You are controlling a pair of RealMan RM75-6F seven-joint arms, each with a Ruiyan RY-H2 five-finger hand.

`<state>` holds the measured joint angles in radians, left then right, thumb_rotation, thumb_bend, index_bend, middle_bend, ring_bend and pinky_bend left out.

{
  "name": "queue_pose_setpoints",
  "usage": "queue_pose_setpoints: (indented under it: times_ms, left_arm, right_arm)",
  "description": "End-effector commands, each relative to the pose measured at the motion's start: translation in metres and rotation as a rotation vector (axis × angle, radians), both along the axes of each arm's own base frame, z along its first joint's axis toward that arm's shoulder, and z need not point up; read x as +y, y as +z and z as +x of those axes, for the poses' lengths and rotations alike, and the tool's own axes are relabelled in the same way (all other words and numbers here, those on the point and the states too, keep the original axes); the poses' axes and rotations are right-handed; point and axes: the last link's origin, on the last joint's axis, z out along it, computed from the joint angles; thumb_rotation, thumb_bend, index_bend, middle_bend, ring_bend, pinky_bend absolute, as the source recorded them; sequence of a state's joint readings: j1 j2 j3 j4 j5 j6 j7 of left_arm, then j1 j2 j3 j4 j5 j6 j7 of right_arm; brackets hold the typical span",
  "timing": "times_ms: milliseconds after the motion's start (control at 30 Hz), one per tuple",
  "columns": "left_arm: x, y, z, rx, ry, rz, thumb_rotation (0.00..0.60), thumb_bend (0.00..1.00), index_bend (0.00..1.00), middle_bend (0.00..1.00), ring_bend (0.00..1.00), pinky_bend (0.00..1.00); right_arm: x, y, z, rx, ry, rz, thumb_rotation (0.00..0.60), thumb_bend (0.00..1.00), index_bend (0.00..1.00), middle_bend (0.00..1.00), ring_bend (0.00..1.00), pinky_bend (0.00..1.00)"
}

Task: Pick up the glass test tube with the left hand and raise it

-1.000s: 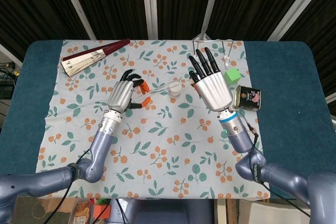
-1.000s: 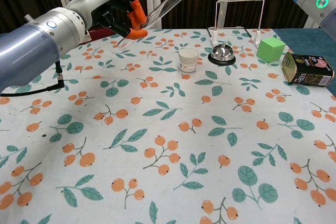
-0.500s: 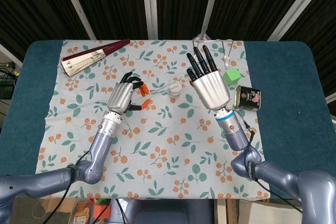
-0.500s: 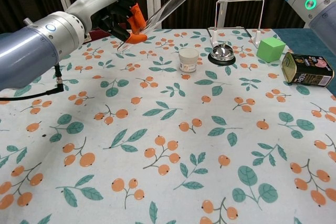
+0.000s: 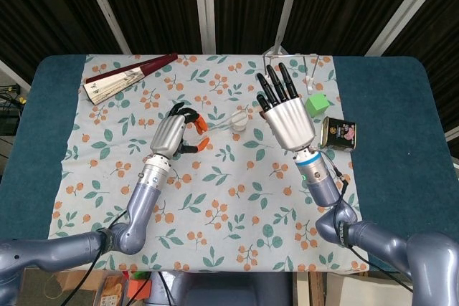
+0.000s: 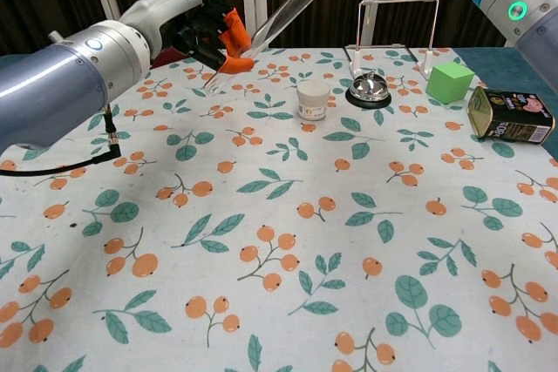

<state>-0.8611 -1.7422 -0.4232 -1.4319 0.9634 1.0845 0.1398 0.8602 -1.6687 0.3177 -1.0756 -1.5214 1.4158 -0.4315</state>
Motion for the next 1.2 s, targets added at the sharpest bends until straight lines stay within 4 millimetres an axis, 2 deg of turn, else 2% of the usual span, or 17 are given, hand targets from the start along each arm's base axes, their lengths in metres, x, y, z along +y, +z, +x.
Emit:
queue_pose_setpoints:
  times_ms: [33,567,1200]
  left_arm:
    - [-0.001,0.000,0.001,-0.001,0.001,-0.001,0.600,0.68,0.67,0.71,0.23,0.09]
    - [-0.005,-0.001,0.010,-0.029,0.023,-0.026,0.600,0.68,0.67,0.72,0.24,0.10]
    - [-0.006,-0.003,0.010,-0.014,0.023,-0.033,0.600,0.68,0.67,0.72,0.24,0.10]
  right_arm:
    - [0.000,0.000,0.000,-0.001,0.000,0.000,0.600,0.46,0.72,0.23,0.00,0.00]
    - [0.003,0.000,0.000,-0.003,-0.003,0.008,0.600,0.46,0.72,0.23,0.00,0.00]
    - [0.003,0.001,-0.001,-0.006,-0.006,0.010,0.600,0.46,0.72,0.23,0.00,0.00]
